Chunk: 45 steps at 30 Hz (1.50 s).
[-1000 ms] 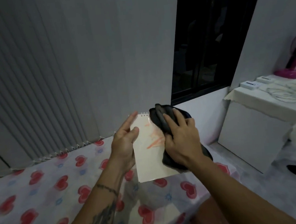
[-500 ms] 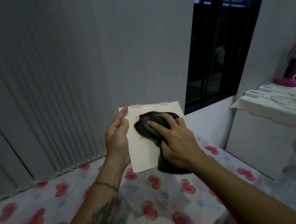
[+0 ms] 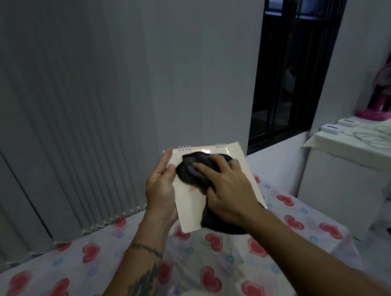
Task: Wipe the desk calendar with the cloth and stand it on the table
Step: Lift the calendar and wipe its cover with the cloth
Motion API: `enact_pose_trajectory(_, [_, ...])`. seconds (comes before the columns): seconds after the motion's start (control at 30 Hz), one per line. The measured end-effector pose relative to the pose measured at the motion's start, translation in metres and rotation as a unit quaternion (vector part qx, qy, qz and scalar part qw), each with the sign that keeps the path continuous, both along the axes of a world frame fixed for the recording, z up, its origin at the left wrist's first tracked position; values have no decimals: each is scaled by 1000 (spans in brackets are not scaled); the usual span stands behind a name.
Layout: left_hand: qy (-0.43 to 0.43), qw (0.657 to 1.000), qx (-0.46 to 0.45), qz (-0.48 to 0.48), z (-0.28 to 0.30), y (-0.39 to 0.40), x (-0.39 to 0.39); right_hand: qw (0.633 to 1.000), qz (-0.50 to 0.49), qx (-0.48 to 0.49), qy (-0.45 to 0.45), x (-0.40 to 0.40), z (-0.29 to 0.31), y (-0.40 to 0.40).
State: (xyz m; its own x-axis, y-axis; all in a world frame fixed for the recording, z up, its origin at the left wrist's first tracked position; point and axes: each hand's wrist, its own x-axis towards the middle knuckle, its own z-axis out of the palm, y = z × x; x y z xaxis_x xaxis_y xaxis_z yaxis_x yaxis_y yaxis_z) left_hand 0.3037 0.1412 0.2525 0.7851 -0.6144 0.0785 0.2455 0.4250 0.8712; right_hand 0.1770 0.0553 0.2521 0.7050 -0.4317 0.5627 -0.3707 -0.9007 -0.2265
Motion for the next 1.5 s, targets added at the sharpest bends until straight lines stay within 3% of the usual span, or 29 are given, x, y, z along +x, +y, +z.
enact_pose_trajectory(0.2, [6, 999, 9, 43, 1, 5, -3, 987, -122, 99, -32, -6, -1, -18])
enact_pose_trajectory(0.4, [8, 1000, 1, 4, 8, 3, 8, 1000, 3, 14, -25, -14, -8, 24])
enact_pose_trajectory(0.53, [52, 998, -28, -33, 12, -1, 4, 998, 11, -54, 12, 3, 16, 7])
enact_pose_trajectory(0.77, [28, 999, -22, 2, 8, 16, 14, 991, -112, 71, -28, -4, 14, -24])
enact_pose_trajectory(0.9, [26, 999, -20, -25, 8, 13, 9, 997, -47, 28, -49, 0, 12, -7])
enact_pose_trajectory(1.0, [48, 997, -26, -60, 7, 6, -3, 996, -53, 42, -59, 10, 20, -2])
enact_pose_trajectory(1.2, [43, 998, -35, -23, -2, 20, 23, 998, 65, 2, -5, -26, -12, 3])
enact_pose_trajectory(1.4, [45, 997, -12, -57, -11, 12, 11, 991, -113, 63, -36, -8, 2, -22])
enact_pose_trajectory(1.5, [47, 997, -10, -58, -7, 6, 3, 996, -64, 47, -31, 0, 8, -8])
